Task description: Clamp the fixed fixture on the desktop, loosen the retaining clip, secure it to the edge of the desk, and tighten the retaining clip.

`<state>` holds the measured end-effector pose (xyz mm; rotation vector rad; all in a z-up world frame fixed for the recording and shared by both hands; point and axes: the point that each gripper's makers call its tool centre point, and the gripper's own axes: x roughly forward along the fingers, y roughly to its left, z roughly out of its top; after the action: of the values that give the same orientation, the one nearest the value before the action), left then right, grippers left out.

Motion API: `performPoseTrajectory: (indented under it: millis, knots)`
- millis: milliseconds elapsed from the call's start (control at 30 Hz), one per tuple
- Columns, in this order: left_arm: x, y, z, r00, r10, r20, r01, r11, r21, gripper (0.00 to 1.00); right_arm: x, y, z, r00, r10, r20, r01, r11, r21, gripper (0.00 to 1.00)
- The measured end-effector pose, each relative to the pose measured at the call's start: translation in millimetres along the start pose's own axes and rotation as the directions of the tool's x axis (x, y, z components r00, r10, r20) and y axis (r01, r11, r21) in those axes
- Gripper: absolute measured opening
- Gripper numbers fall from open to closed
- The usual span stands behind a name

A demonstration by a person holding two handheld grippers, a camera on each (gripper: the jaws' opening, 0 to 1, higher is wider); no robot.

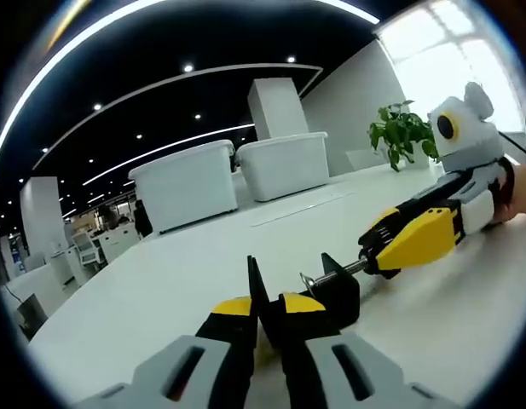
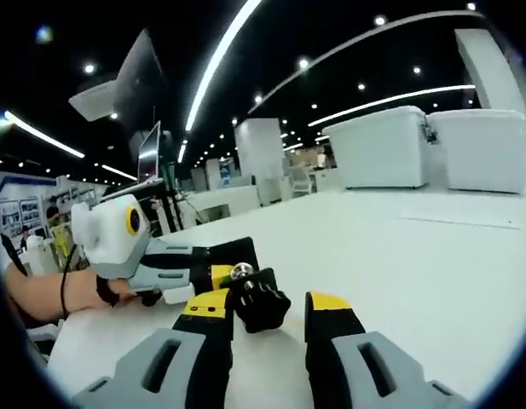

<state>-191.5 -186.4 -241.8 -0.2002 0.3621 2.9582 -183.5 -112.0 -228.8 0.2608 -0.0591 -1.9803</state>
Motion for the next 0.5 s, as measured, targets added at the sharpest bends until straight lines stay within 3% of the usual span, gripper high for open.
performPoseTrajectory:
  millis: [233,500]
  knots:
    - [0,-0.5,0.0,1.0,-0.002,0.001,0.002,1.0,0.001,0.1,0,3,2.5,1.0,0.025,0.007,-0.026,0.997,0.066,0.25]
    - [0,-0.7,-0.3,1.0,-0.001,0.002,0.001,1.0,0.002,0.1,0,12,2.8,0.998,0.038,0.041,-0.034,0.994,-0.107,0.24]
